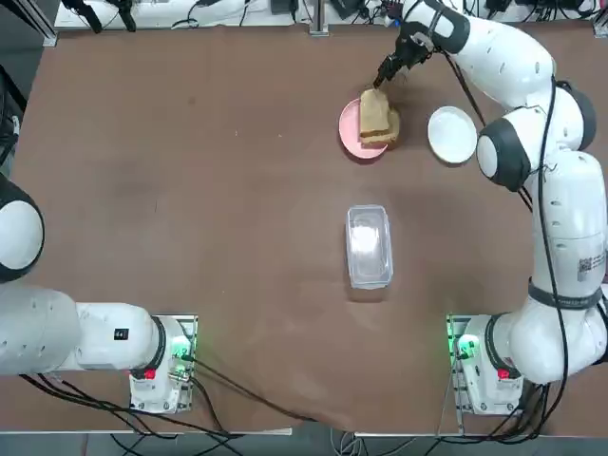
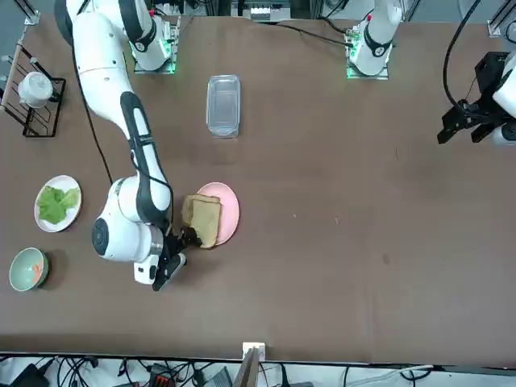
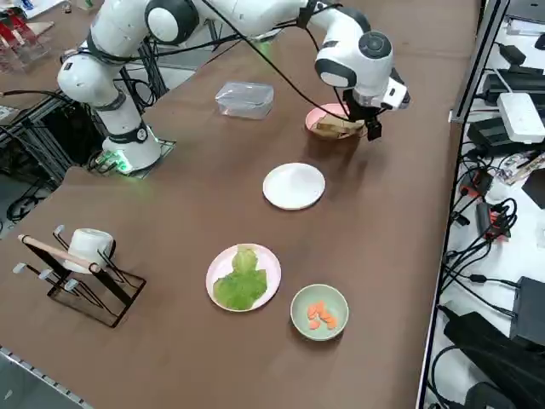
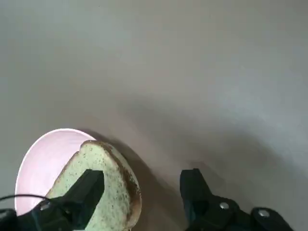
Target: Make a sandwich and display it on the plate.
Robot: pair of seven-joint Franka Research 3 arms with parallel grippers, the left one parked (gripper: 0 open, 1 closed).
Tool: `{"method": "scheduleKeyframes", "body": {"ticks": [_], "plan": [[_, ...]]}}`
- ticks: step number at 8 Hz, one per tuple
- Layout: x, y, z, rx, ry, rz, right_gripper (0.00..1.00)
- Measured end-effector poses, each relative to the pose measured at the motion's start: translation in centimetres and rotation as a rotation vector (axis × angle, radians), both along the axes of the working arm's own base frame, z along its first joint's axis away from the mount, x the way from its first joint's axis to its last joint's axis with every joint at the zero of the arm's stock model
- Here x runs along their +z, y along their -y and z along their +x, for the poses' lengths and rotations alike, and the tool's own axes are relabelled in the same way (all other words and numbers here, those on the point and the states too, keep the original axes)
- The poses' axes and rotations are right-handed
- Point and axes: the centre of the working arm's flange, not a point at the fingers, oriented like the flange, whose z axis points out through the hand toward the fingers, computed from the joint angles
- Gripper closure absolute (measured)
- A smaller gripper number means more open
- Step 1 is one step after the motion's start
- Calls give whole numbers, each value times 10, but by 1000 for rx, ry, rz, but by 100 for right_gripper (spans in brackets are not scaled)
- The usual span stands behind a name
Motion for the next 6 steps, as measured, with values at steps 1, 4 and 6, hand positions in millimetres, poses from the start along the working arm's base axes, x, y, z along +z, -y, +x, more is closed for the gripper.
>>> {"method": "scheduleKeyframes", "body": {"ticks": [1, 4, 6], "plan": [[-3, 4, -1, 1, -20, 3, 3], [-7, 6, -5, 11, -67, 24, 3], [-8, 3, -8, 11, -88, 44, 6]]}}
